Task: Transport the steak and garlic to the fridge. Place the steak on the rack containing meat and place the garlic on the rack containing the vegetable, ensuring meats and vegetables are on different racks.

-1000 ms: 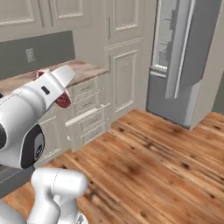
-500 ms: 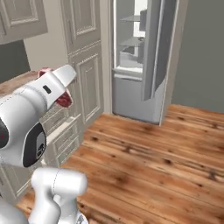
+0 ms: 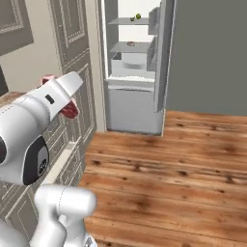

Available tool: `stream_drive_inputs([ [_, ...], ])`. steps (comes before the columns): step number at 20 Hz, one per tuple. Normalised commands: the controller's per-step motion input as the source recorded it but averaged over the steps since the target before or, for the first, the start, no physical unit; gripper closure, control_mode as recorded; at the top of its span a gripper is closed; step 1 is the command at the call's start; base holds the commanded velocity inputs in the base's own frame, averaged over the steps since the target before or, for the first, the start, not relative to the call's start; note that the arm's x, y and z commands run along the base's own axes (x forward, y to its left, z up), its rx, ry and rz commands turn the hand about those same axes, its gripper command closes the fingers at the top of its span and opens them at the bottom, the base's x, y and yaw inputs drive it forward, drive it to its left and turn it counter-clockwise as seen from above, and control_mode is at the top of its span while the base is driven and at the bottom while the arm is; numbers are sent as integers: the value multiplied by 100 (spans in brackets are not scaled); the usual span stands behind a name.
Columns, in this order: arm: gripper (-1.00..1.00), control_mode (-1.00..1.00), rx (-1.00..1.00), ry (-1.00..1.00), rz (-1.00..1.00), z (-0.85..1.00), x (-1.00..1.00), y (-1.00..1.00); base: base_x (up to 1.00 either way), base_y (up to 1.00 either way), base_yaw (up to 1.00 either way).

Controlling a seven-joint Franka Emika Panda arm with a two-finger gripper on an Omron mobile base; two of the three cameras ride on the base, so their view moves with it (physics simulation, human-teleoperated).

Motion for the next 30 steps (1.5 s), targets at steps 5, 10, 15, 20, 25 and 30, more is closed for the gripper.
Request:
stream_drive_inputs([
  [5, 100, 100, 0, 0, 0, 0, 0, 0, 95, 27, -3],
  [10, 100, 100, 0, 0, 0, 0, 0, 0, 100, -2, 20],
  [15, 100, 100, 0, 0, 0, 0, 0, 0, 100, 8, 21],
  [20, 100, 100, 0, 0, 0, 0, 0, 0, 100, -14, 13],
  [25, 100, 100, 0, 0, 0, 0, 0, 0, 100, -13, 8],
  [30, 100, 100, 0, 0, 0, 0, 0, 0, 100, 0, 2],
])
